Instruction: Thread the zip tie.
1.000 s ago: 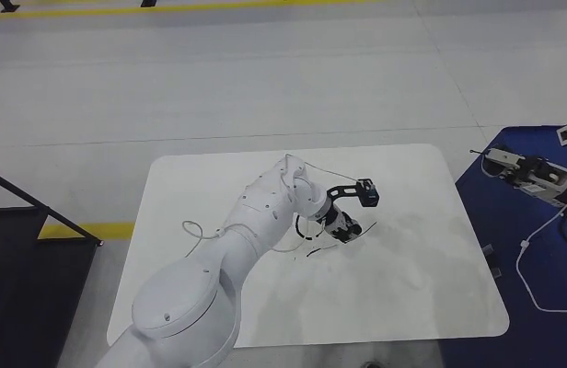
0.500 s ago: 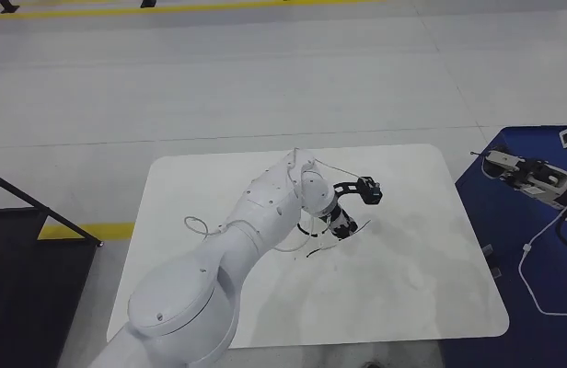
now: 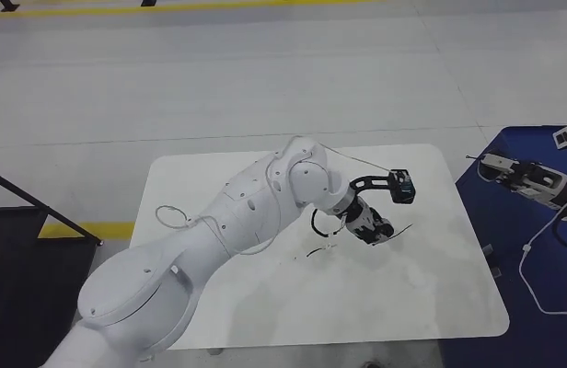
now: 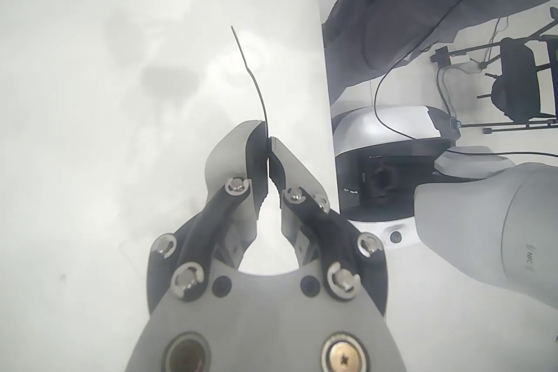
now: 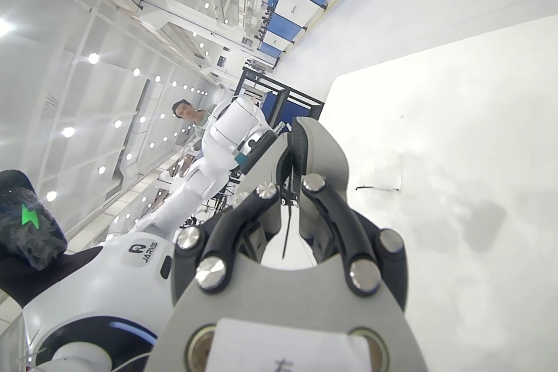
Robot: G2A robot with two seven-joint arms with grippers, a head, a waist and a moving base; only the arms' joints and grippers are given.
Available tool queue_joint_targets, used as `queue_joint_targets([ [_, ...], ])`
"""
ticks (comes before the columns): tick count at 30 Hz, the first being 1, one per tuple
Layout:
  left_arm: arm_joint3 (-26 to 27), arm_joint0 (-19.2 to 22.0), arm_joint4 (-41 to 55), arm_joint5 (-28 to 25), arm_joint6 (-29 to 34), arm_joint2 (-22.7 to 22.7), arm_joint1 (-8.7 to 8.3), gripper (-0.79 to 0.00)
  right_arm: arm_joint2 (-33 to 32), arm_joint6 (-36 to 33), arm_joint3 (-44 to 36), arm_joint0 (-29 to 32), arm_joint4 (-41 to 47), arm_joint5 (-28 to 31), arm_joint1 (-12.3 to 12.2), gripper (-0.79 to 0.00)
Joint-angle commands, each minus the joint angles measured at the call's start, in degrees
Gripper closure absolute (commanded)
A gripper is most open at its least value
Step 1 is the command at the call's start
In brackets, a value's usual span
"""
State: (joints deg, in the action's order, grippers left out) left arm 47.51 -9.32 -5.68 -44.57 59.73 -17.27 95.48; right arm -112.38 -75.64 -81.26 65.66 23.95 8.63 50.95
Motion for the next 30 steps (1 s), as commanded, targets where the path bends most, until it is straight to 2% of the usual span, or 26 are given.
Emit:
queue_joint_targets([
  [1, -0.4, 0.0, 0.0, 0.0, 0.0, 0.0, 0.03, 0.0, 0.0, 0.0, 0.0, 0.0, 0.0, 0.0, 0.0, 0.0],
  [6, 1.8, -1.0, -0.2, 0.0, 0.0, 0.2, -0.15, 0.0, 0.0, 0.0, 0.0, 0.0, 0.0, 0.0, 0.0, 0.0],
  [10, 8.2, -1.0, 6.1, 0.8, 0.8, 0.7, -1.7, 0.0, 0.1, 1.2, -0.4, 0.4, 0.0, 0.1, 0.0, 0.0],
  [15, 19.3, 1.3, 17.2, 1.5, 1.5, 2.7, -6.87, 0.0, -0.5, 2.1, -1.2, 1.4, 0.2, 0.7, -0.3, 0.0],
  [18, 21.1, 1.3, 22.9, 0.9, 0.9, 1.6, -10.23, 0.0, -0.5, 1.5, -1.3, 1.4, 0.0, 1.1, -0.6, 0.0],
  [28, 21.1, 1.1, 22.4, 1.4, 0.9, 1.8, -10.24, 0.0, 0.3, 1.0, -2.8, 2.3, -0.9, 1.9, -0.6, 0.0],
  [29, 21.8, 1.2, 19.4, 6.6, 2.0, 2.6, -10.13, 0.0, 0.3, 0.3, -4.1, 3.3, -2.2, 4.7, -0.7, 0.0],
  [30, 22.8, 1.5, 18.9, 9.6, 2.2, 2.7, -10.0, 0.0, 0.3, -0.6, -4.3, 4.0, -2.3, 5.6, -0.7, 0.0],
])
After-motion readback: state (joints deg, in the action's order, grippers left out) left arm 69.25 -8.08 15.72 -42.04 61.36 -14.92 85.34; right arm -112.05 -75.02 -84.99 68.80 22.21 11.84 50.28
